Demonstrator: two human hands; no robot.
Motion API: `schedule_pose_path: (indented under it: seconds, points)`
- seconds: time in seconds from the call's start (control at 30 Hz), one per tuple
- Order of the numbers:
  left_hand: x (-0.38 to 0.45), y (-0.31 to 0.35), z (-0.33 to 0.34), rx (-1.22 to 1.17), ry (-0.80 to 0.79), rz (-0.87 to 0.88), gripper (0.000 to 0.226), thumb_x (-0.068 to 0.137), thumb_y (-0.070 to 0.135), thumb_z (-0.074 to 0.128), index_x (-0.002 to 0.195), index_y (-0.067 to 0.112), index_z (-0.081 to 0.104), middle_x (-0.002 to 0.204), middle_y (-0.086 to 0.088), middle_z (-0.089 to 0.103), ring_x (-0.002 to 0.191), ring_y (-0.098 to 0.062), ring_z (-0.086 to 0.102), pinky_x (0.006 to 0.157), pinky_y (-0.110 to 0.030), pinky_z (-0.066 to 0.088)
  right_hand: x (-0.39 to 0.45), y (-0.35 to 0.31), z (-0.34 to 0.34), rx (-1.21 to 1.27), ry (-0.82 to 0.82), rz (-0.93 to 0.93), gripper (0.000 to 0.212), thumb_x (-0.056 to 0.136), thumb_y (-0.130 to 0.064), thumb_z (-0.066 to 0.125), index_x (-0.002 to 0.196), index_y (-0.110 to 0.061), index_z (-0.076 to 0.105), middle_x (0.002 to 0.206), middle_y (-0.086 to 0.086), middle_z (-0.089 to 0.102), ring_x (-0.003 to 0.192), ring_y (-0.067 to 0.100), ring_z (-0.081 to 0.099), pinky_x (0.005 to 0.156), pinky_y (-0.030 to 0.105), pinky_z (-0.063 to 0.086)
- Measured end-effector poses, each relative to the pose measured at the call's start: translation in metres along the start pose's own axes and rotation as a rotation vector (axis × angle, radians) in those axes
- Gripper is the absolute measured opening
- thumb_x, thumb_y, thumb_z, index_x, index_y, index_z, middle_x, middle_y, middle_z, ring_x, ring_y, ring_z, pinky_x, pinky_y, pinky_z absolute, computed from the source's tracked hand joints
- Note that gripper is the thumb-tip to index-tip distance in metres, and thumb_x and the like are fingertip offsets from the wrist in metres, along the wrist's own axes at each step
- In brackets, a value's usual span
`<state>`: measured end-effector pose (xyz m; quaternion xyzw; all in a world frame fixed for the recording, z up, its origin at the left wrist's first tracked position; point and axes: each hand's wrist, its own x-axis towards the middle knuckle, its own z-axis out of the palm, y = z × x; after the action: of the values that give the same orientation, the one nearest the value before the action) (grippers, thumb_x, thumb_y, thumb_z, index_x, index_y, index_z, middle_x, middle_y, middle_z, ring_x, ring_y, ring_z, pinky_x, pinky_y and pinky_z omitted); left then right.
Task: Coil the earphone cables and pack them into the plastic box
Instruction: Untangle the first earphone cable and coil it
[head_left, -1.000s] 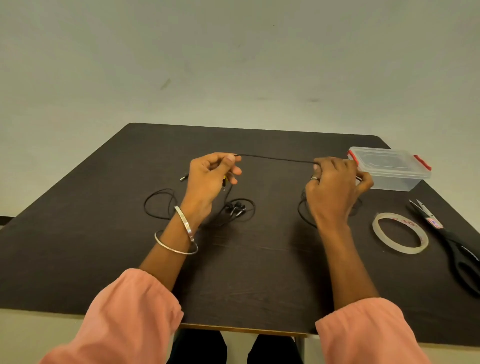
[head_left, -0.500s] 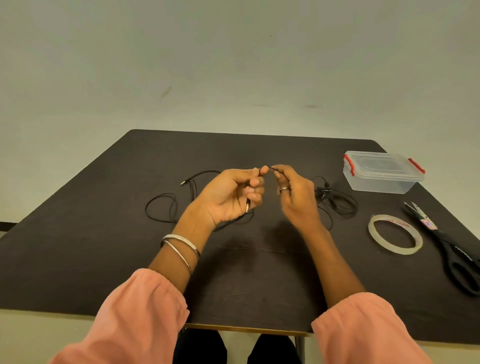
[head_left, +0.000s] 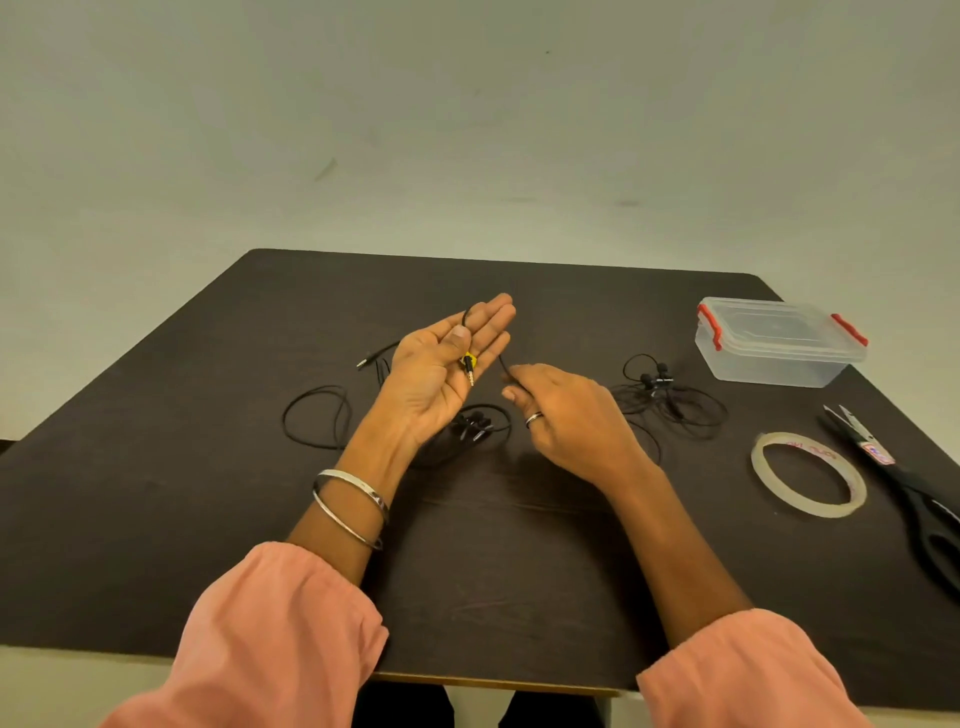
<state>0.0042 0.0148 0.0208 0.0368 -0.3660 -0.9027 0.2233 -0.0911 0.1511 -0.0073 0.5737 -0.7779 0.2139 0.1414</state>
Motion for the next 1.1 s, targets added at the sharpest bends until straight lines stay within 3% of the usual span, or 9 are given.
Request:
schedule_pose_path:
  seconds: [0.13,0.3,0.43,0.53,0.7,0.93,1.1]
  points:
    - [-0.003,-0.001,0.001,0.015,-0.04,-0.063,0.036,0.099,-0.006,0.03,0.133,-0.012,0.04,0.126,-0.016,0.062,0.116,-0.024,0.061,0.092,-0.032,0.053,-0.001,-0.001,-0.002,0.0,0.029,0.043,0.032,0.101,-0.035,0.034,0.113,-0.016,0.057,0.099,-0.001,0.065,0.083,0.027,0.063,0.062,0.043,0.052]
    - [-0.005,-0.005,0.0,0.081,-0.109,-0.095,0.042,0.093,-0.014,0.032,0.129,0.0,0.05,0.122,-0.014,0.065,0.113,-0.027,0.063,0.091,-0.034,0.054,-0.001,0.005,-0.005,-0.007,0.07,0.182,0.022,0.1,-0.024,0.038,0.106,-0.014,0.056,0.096,0.001,0.065,0.083,0.029,0.061,0.061,0.039,0.047]
    - [-0.006,-0.005,0.001,0.099,-0.086,-0.094,0.033,0.101,0.009,0.035,0.126,-0.002,0.053,0.117,-0.016,0.067,0.109,-0.026,0.065,0.09,-0.034,0.054,-0.001,0.01,-0.004,-0.048,0.064,0.253,0.022,0.1,-0.021,0.039,0.111,-0.014,0.056,0.099,0.002,0.066,0.087,0.03,0.061,0.06,0.034,0.038]
    - [-0.006,-0.005,0.002,0.063,-0.056,-0.092,0.039,0.103,0.024,0.032,0.12,0.0,0.057,0.108,-0.013,0.071,0.101,-0.023,0.068,0.086,-0.033,0.056,-0.001,0.013,-0.005,-0.031,0.062,0.274,0.022,0.1,-0.022,0.039,0.112,-0.014,0.056,0.099,0.002,0.066,0.088,0.029,0.061,0.062,0.034,0.04]
    - [-0.005,-0.005,0.002,0.081,-0.007,-0.016,0.032,0.102,0.008,0.032,0.12,-0.002,0.056,0.109,-0.015,0.07,0.101,-0.025,0.068,0.085,-0.034,0.056,0.001,0.01,-0.004,0.049,-0.083,0.185,0.021,0.099,-0.021,0.041,0.114,-0.016,0.055,0.102,0.002,0.064,0.092,0.027,0.061,0.071,0.041,0.05]
    - [-0.002,-0.006,0.0,0.076,0.004,0.075,0.036,0.099,-0.004,0.032,0.133,-0.007,0.042,0.129,-0.022,0.058,0.12,-0.031,0.057,0.106,-0.042,0.042,0.001,-0.008,-0.006,-0.047,-0.218,0.037,0.033,0.101,-0.028,0.038,0.13,-0.016,0.046,0.118,0.002,0.06,0.105,0.027,0.059,0.077,0.044,0.052]
    - [0.004,-0.013,0.001,0.186,0.062,0.092,0.041,0.097,-0.01,0.034,0.136,-0.001,0.039,0.13,-0.019,0.058,0.118,-0.026,0.059,0.106,-0.038,0.043,0.001,-0.009,-0.009,0.048,-0.192,-0.037,0.015,0.095,-0.021,0.044,0.104,-0.015,0.055,0.092,-0.003,0.059,0.084,0.023,0.058,0.068,0.044,0.051]
